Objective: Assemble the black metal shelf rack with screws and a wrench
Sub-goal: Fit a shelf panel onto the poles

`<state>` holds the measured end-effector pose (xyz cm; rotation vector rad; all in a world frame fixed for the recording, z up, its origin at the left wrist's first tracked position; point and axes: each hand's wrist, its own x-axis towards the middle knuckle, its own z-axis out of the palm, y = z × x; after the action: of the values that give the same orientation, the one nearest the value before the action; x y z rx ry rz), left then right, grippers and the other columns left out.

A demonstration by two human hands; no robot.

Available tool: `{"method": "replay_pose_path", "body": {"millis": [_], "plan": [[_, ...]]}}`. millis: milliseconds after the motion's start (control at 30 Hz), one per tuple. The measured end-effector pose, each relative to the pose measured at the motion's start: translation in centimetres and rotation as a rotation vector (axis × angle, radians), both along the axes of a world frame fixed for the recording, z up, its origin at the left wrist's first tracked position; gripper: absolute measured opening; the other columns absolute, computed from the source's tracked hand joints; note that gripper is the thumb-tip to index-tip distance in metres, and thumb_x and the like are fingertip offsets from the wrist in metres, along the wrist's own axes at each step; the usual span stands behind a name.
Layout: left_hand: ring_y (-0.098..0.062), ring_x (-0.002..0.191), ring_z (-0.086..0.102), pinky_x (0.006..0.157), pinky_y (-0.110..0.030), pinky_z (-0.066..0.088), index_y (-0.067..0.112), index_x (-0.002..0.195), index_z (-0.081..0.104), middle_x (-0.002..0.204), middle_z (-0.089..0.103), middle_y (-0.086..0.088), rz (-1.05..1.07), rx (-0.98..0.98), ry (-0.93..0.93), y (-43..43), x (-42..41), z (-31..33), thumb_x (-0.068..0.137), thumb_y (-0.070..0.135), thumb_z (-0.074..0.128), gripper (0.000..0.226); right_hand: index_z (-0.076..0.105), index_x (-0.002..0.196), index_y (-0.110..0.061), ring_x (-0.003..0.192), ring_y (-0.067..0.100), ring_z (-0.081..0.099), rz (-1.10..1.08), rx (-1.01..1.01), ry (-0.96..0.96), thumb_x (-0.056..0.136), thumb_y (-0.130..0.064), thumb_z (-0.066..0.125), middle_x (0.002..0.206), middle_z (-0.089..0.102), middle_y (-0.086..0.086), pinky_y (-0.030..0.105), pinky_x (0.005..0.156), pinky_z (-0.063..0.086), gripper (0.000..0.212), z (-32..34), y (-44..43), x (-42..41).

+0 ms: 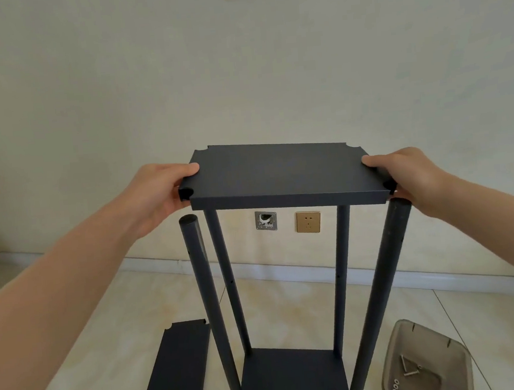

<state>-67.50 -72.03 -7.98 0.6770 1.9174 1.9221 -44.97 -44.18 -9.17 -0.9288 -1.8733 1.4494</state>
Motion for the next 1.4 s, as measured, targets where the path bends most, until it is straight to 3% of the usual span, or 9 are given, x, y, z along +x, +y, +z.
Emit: {"method": "replay_pose_path", "body": {"millis": [67, 167, 233, 500, 633, 800, 1033, 1233, 1400], "plan": [[-0.015, 0.070, 0.071, 0.060, -0.028, 0.056, 0.006, 0.099, 0.073, 0.087, 0.075, -0.004, -0.018, -0.034, -0.002, 0.2, -0.5, -1.1, 0.096, 0.015, 0.062, 0.014, 0.061, 0.089, -0.006, 0.062, 0.018, 0.058, -0.006, -0.015, -0.016, 0.090, -0.029, 0.068, 0.078, 0.061, 0.006, 0.024, 0.048, 0.049, 0.023, -0.7, 0.3, -0.4], [-0.015, 0.080, 0.072, 0.071, -0.030, 0.056, 0.016, 0.102, 0.078, 0.102, 0.077, -0.001, -0.089, -0.059, -0.015, -0.1, -0.4, -2.7, 0.097, 0.016, 0.060, 0.019, 0.066, 0.096, -0.006, 0.077, 0.023, 0.060, 0.009, -0.059, -0.029, 0.090, -0.031, 0.066, 0.091, 0.066, 0.008, 0.032, 0.069, 0.048, 0.026, -1.6, 0.6, -0.3], [-0.012, 0.084, 0.074, 0.067, -0.024, 0.059, 0.016, 0.107, 0.076, 0.106, 0.077, 0.000, -0.111, -0.012, -0.060, -0.3, -0.1, -3.4, 0.098, 0.014, 0.058, 0.021, 0.068, 0.098, -0.007, 0.083, 0.023, 0.061, 0.033, -0.086, -0.026, 0.091, -0.031, 0.065, 0.094, 0.068, 0.006, 0.034, 0.077, 0.045, 0.025, -1.5, 0.4, -0.2], [-0.013, 0.078, 0.072, 0.059, -0.022, 0.056, 0.010, 0.112, 0.072, 0.101, 0.076, -0.003, -0.041, 0.108, -0.219, -0.8, 0.8, -4.2, 0.097, 0.017, 0.060, 0.021, 0.068, 0.090, -0.011, 0.062, 0.015, 0.059, 0.018, -0.142, -0.010, 0.090, -0.032, 0.065, 0.078, 0.066, -0.001, 0.027, 0.061, 0.044, 0.020, -1.2, -1.1, 0.5], [-0.010, 0.070, 0.073, 0.053, -0.020, 0.054, 0.011, 0.108, 0.072, 0.089, 0.077, 0.002, -0.016, 0.159, -0.241, -1.0, 1.8, -4.3, 0.097, 0.013, 0.058, 0.018, 0.068, 0.091, -0.012, 0.058, 0.015, 0.061, 0.017, -0.160, 0.000, 0.090, -0.031, 0.066, 0.074, 0.069, -0.002, 0.027, 0.060, 0.045, 0.020, -1.0, -1.9, 1.1], [-0.010, 0.072, 0.073, 0.054, -0.021, 0.056, 0.015, 0.107, 0.073, 0.090, 0.078, 0.004, 0.003, 0.194, -0.308, -1.2, 2.9, -4.3, 0.097, 0.015, 0.059, 0.017, 0.068, 0.092, -0.013, 0.054, 0.012, 0.062, 0.018, -0.192, 0.005, 0.090, -0.030, 0.065, 0.069, 0.069, -0.004, 0.027, 0.059, 0.045, 0.018, -0.8, -2.7, 1.7], [-0.016, 0.075, 0.074, 0.058, -0.024, 0.058, 0.017, 0.108, 0.073, 0.096, 0.078, -0.001, 0.000, 0.179, -0.323, -1.8, 3.0, -4.5, 0.093, 0.018, 0.060, 0.020, 0.069, 0.104, -0.005, 0.079, 0.023, 0.067, 0.024, -0.172, -0.043, 0.093, -0.029, 0.063, 0.098, 0.073, 0.007, 0.031, 0.073, 0.051, 0.028, -1.0, -2.9, 2.2], [-0.016, 0.071, 0.074, 0.056, -0.024, 0.058, 0.017, 0.105, 0.070, 0.088, 0.077, 0.001, -0.061, 0.130, -0.376, -1.8, 2.3, -4.1, 0.094, 0.032, 0.064, 0.020, 0.069, 0.103, -0.003, 0.079, 0.025, 0.068, 0.019, -0.150, -0.075, 0.093, -0.029, 0.062, 0.099, 0.075, 0.010, 0.034, 0.075, 0.052, 0.029, -1.0, -2.7, 2.1], [-0.015, 0.069, 0.072, 0.056, -0.024, 0.057, 0.014, 0.103, 0.071, 0.090, 0.076, 0.001, -0.002, 0.113, -0.365, -1.1, 1.9, -4.0, 0.093, 0.030, 0.067, 0.020, 0.071, 0.096, -0.004, 0.076, 0.025, 0.068, 0.026, -0.128, -0.109, 0.092, -0.028, 0.062, 0.090, 0.076, 0.008, 0.035, 0.079, 0.051, 0.026, -0.9, -2.3, 2.0]]}}
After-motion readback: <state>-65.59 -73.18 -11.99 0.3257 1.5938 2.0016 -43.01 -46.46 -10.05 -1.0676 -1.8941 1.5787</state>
